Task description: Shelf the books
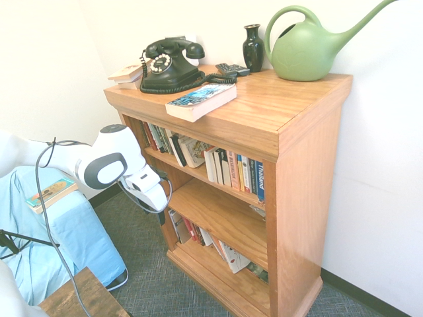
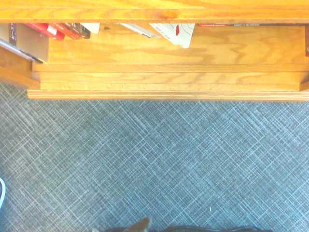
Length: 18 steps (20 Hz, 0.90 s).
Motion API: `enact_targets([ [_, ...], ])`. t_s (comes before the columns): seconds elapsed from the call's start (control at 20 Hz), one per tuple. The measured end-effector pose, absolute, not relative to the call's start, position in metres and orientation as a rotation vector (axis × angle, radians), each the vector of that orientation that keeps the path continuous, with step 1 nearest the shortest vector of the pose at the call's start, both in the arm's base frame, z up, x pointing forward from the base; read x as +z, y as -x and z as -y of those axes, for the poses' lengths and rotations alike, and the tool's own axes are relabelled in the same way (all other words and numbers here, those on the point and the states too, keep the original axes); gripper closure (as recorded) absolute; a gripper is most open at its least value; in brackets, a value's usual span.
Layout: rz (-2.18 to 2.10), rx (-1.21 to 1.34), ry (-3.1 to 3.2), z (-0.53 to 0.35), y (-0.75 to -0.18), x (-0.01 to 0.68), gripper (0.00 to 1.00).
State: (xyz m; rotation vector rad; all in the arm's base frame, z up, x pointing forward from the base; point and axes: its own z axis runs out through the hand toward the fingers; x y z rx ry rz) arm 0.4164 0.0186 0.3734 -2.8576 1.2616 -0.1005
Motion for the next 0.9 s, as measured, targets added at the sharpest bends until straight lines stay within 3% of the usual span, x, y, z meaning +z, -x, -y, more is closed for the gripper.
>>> enact_targets([
  [0.4,-1.330,-0.181,2.911,-0.003,-0.411,0.388,0.00],
  [0.9,-1.545,-0.674,3.100,0.069,-0.351,0.511,0.00],
])
